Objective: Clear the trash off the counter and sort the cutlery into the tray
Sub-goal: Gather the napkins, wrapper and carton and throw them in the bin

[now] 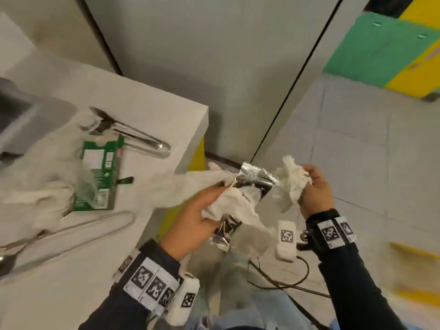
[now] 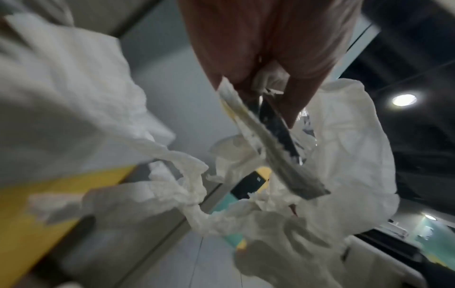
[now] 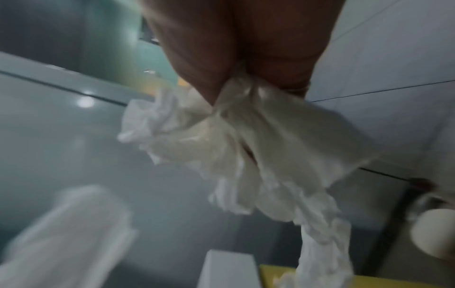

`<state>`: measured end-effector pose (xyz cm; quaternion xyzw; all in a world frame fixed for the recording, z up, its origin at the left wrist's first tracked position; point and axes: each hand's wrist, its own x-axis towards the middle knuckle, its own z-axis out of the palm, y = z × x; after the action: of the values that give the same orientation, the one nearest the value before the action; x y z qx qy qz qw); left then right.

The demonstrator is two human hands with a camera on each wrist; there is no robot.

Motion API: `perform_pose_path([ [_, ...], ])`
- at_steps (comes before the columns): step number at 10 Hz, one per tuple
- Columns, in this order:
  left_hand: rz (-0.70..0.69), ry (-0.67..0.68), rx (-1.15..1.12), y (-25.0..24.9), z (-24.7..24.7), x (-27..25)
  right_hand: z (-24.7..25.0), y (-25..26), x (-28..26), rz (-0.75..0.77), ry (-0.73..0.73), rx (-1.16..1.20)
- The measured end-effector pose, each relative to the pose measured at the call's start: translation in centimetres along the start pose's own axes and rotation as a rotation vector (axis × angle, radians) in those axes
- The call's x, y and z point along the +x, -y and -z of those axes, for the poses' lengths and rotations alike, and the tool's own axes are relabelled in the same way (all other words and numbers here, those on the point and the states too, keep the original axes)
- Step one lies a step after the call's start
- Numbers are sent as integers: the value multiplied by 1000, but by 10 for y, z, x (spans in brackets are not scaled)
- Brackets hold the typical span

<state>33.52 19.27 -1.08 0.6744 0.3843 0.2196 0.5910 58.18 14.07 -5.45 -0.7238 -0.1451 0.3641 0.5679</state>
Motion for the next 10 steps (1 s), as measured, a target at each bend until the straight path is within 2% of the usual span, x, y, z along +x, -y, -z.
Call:
perform_pose_path([
  [1,340,-22,-128,47,-42,65,25,-48,39,-166,-122,15],
  [2,615,3,-124,108,-69,119,37,-95,70,-328,-272,115],
  [3,563,174,149,193,-93,175,39,-148,101,-407,-353,211],
  [4,504,402,363,287,-120,227,37,-213,133,-464,-368,231],
  [5,498,486,501,376,-141,272,32,-273,163,-434,-255,14],
  [6,501,392,574,465,-154,311,28,-322,189,-409,-209,42],
  [7,537,409,744,518,-164,340,27,-358,208,-428,-194,129],
  [8,690,443,1401,653,-164,384,31,-386,220,-415,-106,304],
  [9,763,-529,1446,713,-165,388,36,-405,226,-431,14,393],
  [10,836,-30,514,664,-169,385,32,-428,229,-509,87,266],
])
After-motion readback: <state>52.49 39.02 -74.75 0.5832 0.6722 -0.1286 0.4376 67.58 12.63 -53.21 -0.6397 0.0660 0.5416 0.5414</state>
